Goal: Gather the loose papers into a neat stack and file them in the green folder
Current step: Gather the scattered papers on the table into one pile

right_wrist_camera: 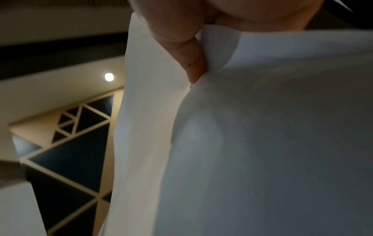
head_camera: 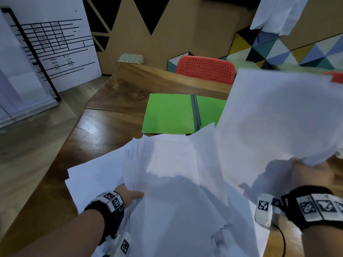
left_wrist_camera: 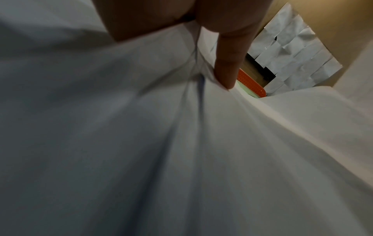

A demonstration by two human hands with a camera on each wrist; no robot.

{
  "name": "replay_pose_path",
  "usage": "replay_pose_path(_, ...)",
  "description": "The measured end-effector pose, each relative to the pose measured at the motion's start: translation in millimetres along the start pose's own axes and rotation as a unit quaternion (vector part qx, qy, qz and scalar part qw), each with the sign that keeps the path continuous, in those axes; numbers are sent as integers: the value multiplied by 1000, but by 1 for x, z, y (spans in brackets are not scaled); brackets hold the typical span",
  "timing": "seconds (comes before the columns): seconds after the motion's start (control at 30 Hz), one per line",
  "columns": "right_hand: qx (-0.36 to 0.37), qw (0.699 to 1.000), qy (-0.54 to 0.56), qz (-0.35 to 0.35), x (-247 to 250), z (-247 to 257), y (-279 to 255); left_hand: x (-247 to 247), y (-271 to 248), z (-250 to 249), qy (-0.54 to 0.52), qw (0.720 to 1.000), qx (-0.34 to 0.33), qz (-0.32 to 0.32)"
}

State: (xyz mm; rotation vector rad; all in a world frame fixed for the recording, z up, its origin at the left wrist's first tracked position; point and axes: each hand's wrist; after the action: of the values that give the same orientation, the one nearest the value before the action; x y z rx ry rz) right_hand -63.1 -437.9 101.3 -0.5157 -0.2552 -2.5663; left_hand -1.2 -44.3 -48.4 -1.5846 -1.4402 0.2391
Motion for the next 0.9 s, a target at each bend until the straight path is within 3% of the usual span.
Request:
replay_pose_path(0.13,56,997,41,16,-3,22,6,-1,-2,-2,29,999,15,-9)
replay_pose_path(0.27,42,985,-17,168,-39,4,-10,-2,1,-3,-60,998,36,-9)
replay_pose_path(0.37,42,949,-124,287,-71,-30,-44,-2,3,0,-116,993,15,-1)
replay_pose_path(0.6,33,861,-130,490,-118,-76,-113,0,0,1,-68,998,-7,7)
replay_pose_path(0.67,28,880,-139,452,-118,-79,-99,0,2,3,-44,999,-6,2)
replay_pose_path(0.73,0,918,-200,342,-111,-82,-72,0,4,4,-36,999,-12,2)
replay_pose_path(0.8,-65,926,-259,269,-98,-82,-53,0,6,4,-38,999,-10,-1)
replay_pose_path(0.9,-85,889,-299,335,-93,-82,-46,-1,7,3,-27,1000,-8,-6)
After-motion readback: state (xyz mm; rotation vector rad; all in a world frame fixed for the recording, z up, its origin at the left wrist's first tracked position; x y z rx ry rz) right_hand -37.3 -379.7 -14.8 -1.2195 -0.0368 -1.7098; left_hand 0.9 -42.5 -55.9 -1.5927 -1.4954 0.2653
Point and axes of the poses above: each hand's wrist, its own y-axis towards the middle knuckle, its own x-axis out of the back of the hand, z = x × y, and after that the axes turned 9 degrees about x, right-handed
